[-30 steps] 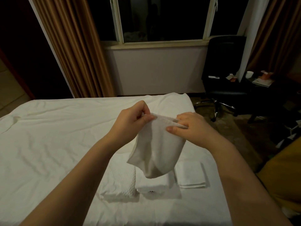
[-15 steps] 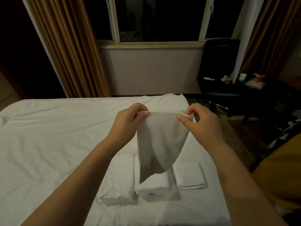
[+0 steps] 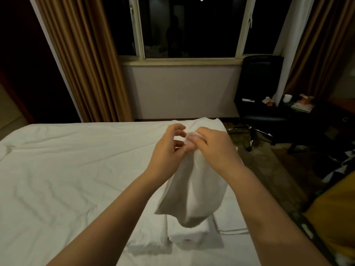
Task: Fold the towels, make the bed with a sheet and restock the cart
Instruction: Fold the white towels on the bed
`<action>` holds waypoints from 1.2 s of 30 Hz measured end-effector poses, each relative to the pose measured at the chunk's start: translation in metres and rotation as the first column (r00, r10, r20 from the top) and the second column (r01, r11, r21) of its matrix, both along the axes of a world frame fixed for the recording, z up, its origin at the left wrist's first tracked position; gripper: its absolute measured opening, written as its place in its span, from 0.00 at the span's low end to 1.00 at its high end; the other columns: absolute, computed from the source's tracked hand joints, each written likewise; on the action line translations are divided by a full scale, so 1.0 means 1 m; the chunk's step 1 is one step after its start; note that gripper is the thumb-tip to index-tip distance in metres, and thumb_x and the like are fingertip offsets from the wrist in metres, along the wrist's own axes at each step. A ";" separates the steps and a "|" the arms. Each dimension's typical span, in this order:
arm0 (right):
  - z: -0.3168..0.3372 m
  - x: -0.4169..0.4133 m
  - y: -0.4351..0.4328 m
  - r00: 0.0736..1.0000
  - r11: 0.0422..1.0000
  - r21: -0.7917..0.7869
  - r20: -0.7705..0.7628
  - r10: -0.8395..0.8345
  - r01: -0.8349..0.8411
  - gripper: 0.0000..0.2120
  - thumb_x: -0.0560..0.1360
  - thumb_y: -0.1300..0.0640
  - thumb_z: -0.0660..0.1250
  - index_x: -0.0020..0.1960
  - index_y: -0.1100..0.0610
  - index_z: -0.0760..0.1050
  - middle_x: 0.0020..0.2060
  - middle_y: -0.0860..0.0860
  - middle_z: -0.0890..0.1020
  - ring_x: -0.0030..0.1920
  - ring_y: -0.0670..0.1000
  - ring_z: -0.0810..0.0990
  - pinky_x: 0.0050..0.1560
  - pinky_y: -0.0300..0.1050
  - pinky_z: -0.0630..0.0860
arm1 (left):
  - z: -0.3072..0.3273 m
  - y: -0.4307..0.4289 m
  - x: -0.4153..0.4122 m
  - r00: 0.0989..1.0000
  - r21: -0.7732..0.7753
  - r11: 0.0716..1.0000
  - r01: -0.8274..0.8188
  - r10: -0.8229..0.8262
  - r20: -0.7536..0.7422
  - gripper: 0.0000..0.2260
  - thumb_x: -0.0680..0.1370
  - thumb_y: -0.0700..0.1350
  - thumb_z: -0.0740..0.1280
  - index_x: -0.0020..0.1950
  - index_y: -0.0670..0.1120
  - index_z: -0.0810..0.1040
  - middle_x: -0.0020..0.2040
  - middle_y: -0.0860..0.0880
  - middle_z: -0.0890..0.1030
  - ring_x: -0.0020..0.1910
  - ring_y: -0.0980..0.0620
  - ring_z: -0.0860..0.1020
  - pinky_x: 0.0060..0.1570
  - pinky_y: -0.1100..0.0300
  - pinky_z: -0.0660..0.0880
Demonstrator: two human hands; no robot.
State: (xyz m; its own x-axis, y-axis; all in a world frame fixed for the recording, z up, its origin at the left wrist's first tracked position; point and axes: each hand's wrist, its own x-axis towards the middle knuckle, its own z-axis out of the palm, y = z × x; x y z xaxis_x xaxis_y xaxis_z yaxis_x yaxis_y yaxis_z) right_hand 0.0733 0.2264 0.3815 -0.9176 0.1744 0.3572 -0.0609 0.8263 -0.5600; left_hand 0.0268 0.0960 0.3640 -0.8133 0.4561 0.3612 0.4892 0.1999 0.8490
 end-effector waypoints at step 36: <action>-0.001 0.036 0.067 0.748 0.801 -0.210 -0.286 -0.599 0.561 0.16 0.81 0.47 0.57 0.45 0.56 0.76 0.34 0.42 0.72 0.36 0.42 0.73 0.38 0.33 0.69 | -0.041 -0.012 -0.043 0.887 -0.313 0.883 0.350 -0.205 0.414 0.06 0.75 0.53 0.68 0.48 0.52 0.81 0.41 0.54 0.83 0.38 0.58 0.81 0.39 0.66 0.77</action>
